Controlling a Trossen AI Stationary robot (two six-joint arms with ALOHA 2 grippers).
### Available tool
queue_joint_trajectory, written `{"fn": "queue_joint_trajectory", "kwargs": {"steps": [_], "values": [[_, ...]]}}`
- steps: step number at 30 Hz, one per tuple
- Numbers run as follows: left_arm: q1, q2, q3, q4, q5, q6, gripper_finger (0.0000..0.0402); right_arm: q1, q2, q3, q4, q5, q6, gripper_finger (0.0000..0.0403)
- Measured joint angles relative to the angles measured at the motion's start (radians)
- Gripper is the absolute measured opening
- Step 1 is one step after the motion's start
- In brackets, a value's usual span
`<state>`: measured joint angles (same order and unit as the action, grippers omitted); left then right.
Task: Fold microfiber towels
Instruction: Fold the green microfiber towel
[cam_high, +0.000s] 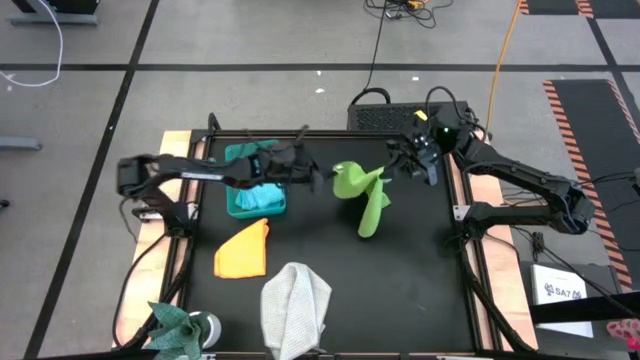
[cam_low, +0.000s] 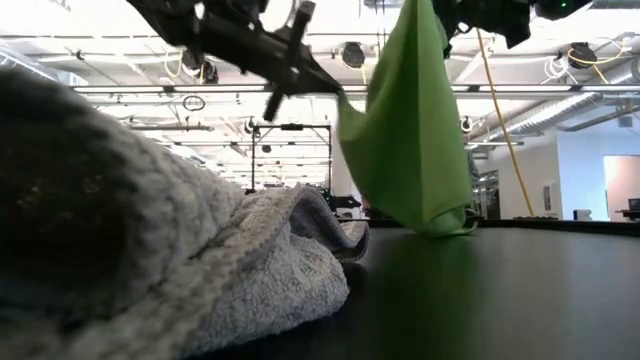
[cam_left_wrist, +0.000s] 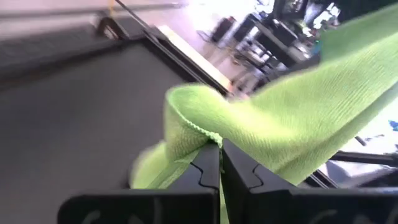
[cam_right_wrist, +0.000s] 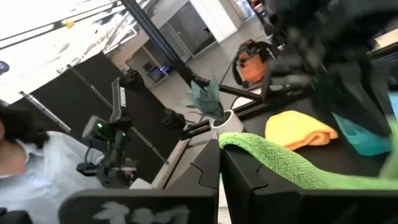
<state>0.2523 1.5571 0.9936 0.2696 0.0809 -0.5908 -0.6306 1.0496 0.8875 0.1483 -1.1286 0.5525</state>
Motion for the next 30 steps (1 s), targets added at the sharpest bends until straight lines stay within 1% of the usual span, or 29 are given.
{"fn": "queue_joint_trajectory", "kwargs": {"steps": [3, 7, 12, 14, 18, 23, 26, 30], "values": [[0.013, -0.093, 0.000, -0.101, -0.043, 0.038, 0.0001, -0.021, 0.000, 0.000, 0.004, -0.005, -0.005, 0.0000], [0.030, -0.190, 0.000, -0.188, -0.113, 0.087, 0.0001, -0.047, 0.000, 0.000, -0.003, -0.010, -0.026, 0.0000], [0.060, -0.266, 0.000, -0.217, -0.135, 0.119, 0.0001, -0.063, 0.000, 0.000, -0.079, 0.010, -0.111, 0.0000], [0.074, -0.283, 0.000, -0.217, -0.136, 0.122, 0.0000, -0.064, 0.000, 0.000, -0.134, 0.042, -0.161, 0.0000], [0.097, -0.295, 0.000, -0.212, -0.136, 0.141, 0.0000, -0.064, 0.000, -0.005, -0.274, 0.140, -0.274, 0.0000], [0.118, -0.304, 0.001, -0.192, -0.131, 0.143, 0.0000, -0.064, 0.000, -0.042, -0.416, 0.305, -0.389, 0.0000], [0.121, -0.314, 0.000, -0.186, -0.128, 0.143, 0.0001, -0.064, 0.000, -0.083, -0.446, 0.403, -0.432, 0.0000], [0.121, -0.318, 0.000, -0.189, -0.127, 0.140, 0.0000, -0.063, 0.000, -0.137, -0.444, 0.540, -0.478, 0.0000]]}}
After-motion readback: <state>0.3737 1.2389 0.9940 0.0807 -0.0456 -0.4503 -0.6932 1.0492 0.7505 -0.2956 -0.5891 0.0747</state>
